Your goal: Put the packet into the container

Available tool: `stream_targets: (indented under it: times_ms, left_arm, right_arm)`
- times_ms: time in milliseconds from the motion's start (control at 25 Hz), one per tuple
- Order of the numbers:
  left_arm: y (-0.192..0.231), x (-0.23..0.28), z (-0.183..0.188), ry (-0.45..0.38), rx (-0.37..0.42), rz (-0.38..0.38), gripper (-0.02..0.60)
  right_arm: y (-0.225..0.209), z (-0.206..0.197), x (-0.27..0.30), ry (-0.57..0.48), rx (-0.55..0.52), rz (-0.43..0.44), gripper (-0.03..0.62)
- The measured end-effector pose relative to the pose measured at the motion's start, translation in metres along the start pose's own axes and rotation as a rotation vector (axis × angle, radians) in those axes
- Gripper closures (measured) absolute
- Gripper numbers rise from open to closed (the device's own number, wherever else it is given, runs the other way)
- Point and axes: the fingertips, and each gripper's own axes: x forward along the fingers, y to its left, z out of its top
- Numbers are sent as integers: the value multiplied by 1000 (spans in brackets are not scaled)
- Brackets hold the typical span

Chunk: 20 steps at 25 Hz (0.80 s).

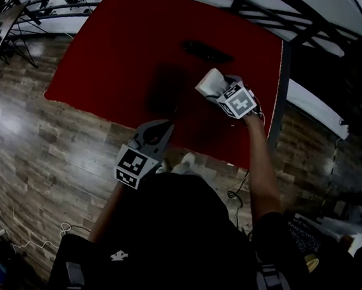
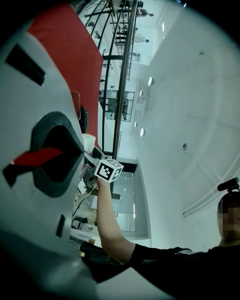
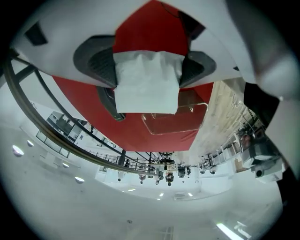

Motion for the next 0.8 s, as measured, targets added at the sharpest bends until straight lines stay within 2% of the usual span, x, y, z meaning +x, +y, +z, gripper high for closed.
stream_targets:
  times_ms: [240, 440, 800]
  left_arm:
    - [14, -16, -4, -5, -12, 66, 577]
    - [32, -38, -7, -27, -82, 132, 577]
    - [48, -62, -9, -35, -94, 216, 577]
  right_arm:
    - [20, 53, 19, -26, -94, 50, 157]
    - [40, 88, 33, -24, -156, 86, 157]
    - [74, 124, 64, -7, -239, 153, 157]
